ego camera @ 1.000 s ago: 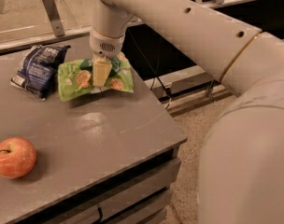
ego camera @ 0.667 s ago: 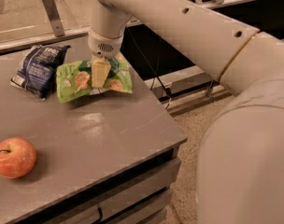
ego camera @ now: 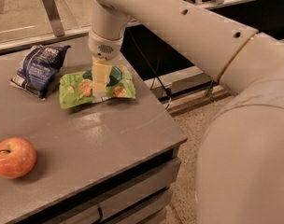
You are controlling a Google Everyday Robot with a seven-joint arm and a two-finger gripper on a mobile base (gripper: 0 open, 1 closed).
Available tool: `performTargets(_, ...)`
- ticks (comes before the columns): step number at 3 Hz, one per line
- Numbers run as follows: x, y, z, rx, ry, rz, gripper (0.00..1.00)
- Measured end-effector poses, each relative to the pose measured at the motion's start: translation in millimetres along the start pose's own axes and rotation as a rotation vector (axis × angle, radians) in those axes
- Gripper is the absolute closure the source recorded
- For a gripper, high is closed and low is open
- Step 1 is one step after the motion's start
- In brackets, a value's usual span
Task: Move green rice chip bag near blue chip bag
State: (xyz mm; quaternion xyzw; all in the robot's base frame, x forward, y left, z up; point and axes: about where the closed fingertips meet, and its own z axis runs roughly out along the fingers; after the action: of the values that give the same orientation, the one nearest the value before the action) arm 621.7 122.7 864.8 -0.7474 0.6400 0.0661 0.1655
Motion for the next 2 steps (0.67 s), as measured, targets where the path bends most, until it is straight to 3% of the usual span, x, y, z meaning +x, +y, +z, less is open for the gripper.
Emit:
performTargets(1, 0, 0, 0, 0.000, 0.000, 0.000, 0.00)
performTargets(2, -7, 1, -13, 0.005, 0.013, -0.052, 0.00)
